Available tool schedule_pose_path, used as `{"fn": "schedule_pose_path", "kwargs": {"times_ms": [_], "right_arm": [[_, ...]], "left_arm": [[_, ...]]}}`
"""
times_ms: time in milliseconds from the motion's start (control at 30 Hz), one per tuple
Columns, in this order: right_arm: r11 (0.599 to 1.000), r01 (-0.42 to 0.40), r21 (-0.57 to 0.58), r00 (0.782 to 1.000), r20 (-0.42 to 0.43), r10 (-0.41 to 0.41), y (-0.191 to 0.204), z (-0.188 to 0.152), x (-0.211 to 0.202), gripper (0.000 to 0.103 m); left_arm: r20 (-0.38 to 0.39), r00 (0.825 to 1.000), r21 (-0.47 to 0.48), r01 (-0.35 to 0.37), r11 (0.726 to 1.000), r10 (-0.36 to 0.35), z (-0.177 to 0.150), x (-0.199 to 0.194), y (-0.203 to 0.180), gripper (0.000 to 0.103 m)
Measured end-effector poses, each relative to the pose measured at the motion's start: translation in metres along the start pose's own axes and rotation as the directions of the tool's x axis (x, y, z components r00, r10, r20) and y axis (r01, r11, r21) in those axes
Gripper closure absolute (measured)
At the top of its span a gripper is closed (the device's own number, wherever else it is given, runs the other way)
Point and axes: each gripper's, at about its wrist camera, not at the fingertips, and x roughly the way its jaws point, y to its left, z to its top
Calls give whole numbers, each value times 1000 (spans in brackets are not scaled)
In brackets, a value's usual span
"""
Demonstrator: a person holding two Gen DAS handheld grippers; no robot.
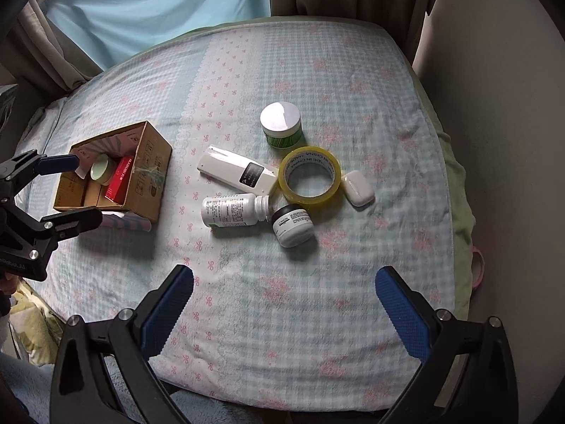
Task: Organize rigid objects
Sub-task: 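Lift both tools out of the box and move toward the remaining items, then grasp the white pill bottle with the left tool while the right tool grasps the L'Oreal jar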
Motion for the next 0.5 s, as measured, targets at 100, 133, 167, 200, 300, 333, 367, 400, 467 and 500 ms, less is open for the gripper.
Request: {"fn": "schedule_pose_path", "kwargs": {"times_ms": [100,133,167,200,300,333,367,400,467,500], "right_arm": [[1000,-7,-4,1000,-31,7,-11,8,25,0],[1000,-8,-6,999,-47,7,-15,10,35,0],[1000,-7,-7,998,-64,7,-18,13,45,0],[1000,-8,-11,997,-82,7,-20,15,56,0],[1000,-26,-11,989,-146,24,-28,22,88,0],[999,-37,-6,986,-162,36,-30,24,97,0],[999,-48,0,983,-179,48,-32,27,107,0],[998,-59,4,978,-199,58,-34,29,117,0],[998,-69,12,972,-226,70,-36,32,135,0],[997,-76,16,968,-240,78,-37,33,144,0]], "left_arm": [[-69,998,54,8,999,-5,17,37,-8,2],[-93,996,65,13,998,-6,23,49,-10,5],[-120,993,76,18,997,-8,28,63,-12,6],[-146,989,87,20,996,-7,32,76,-13,6],[-218,976,132,19,991,10,44,112,-19,8],[-241,970,153,22,988,15,47,123,-22,9],[-261,965,173,27,985,19,50,134,-24,9],[-279,960,187,33,982,21,52,144,-26,10],[-315,949,212,55,976,15,55,164,-29,10],[-333,943,223,66,972,13,57,175,-30,10]]}}
